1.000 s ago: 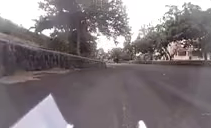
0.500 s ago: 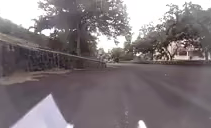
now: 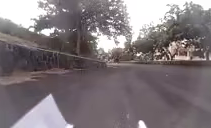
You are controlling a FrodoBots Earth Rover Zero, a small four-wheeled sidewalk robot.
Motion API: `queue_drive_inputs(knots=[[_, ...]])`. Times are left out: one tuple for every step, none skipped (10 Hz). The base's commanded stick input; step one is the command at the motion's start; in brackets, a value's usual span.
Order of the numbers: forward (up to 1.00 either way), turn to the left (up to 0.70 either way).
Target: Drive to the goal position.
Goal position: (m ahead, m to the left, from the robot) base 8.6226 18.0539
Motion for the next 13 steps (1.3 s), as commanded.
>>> queue_drive_inputs(knots=[[0.2, -0.8], [0.2, -0.8], [0.2, -0.8], [0.2, -0.8], [0.2, 0.0], [0.2, 0.0], [0.2, 0.0], [0.2, 0.0], [0.2, 0.0], [0.2, 0.0], [0.2, 0.0], [0.2, 0.0], [0.2, 0.0]])
